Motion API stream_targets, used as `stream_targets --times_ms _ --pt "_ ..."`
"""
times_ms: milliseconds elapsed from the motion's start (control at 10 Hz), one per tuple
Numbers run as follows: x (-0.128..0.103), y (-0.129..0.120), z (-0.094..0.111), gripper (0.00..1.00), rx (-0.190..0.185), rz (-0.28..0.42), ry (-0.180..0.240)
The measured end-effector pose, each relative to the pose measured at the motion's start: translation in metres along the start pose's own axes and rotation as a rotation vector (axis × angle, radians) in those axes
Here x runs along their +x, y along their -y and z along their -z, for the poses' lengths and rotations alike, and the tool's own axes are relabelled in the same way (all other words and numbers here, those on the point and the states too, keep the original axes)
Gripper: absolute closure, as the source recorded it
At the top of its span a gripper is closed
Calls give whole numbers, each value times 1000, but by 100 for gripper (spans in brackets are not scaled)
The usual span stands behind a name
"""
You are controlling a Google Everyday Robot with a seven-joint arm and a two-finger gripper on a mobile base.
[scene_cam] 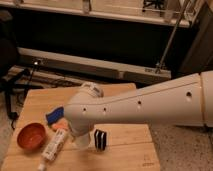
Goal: Place the ceramic cup over the eraser
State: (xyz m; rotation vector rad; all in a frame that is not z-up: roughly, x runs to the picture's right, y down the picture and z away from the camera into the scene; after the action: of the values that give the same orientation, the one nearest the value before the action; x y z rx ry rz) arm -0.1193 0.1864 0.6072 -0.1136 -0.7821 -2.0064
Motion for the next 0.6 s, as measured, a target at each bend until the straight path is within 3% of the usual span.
stream_targets --times_ms 300,600 --pt "8 -2 10 100 -20 -13 -18" --pt "0 -39 46 100 -96 -107 -37"
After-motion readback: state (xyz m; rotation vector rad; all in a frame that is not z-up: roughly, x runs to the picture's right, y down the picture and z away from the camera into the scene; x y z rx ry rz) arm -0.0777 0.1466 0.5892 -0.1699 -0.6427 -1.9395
